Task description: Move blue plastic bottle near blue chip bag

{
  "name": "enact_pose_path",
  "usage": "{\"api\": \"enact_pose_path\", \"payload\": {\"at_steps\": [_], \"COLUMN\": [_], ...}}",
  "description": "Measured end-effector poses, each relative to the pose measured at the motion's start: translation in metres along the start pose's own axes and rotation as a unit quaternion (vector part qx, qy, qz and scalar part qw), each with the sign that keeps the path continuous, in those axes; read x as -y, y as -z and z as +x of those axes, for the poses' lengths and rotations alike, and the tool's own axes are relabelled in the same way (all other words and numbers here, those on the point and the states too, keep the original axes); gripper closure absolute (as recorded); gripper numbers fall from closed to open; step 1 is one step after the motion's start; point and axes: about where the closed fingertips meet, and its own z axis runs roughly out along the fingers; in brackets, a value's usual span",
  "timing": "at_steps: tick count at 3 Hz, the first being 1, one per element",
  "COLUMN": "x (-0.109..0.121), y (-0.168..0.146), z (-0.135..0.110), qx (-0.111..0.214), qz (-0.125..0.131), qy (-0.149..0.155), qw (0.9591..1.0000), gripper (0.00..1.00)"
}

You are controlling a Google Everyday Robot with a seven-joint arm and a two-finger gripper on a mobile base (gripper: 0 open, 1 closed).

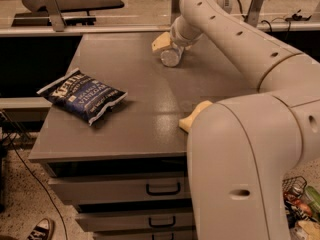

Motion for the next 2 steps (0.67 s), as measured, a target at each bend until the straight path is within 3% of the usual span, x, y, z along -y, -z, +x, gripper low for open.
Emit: {"api": "enact_pose_path", "payload": {"at_steps": [2], "x": [-0.0004], "y": [0.0083], "z": [-0.0076], "qx": [0.0], "qz": [0.0], "qy": [0.0], "qw": [1.0], "gripper": [0.85]}}
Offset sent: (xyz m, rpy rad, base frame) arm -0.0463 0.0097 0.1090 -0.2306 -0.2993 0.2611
